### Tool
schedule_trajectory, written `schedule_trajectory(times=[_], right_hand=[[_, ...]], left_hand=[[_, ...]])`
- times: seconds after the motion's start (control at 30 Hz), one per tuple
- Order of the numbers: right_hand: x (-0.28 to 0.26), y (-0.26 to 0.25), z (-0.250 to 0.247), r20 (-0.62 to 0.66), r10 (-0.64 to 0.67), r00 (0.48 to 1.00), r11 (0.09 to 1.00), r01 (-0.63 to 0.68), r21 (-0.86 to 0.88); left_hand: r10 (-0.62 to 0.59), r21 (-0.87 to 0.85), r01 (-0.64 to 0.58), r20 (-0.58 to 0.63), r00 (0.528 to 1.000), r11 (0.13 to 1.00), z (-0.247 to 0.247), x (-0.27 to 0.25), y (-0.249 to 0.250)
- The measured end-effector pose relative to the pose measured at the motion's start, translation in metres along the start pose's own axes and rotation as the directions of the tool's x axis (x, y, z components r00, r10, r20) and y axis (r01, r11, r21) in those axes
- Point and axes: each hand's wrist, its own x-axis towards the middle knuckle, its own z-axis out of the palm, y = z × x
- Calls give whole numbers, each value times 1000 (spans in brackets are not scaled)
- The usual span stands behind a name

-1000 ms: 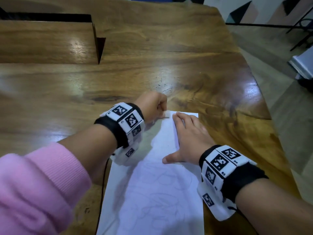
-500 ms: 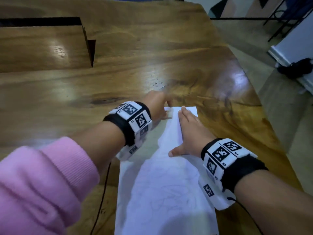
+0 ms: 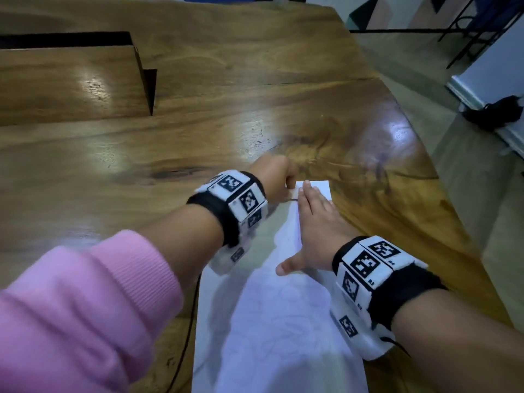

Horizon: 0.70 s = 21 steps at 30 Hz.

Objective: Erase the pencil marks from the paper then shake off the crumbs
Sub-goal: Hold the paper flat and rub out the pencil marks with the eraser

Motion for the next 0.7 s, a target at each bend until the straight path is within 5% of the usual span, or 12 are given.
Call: schedule_trajectory(times=[0.2,0.37,0.6,0.7], right_hand=[[0,2,4,-37,-20,999,999,22,50],[1,4,6,-34,-24,999,999,25,28],[-1,5,7,-27,-125,992,991,124,-48],[0,1,5,-66,-101,993,995,98,-34]], left_hand=[[81,-22,-78,202,976,997,23,-67,-16],[-38,-19,37,-71,997,999,0,-15,-10],[-114,-82,131,186,976,988,10,-64,-31],[-234,-186,232,14,972,955,1,-59,-38]])
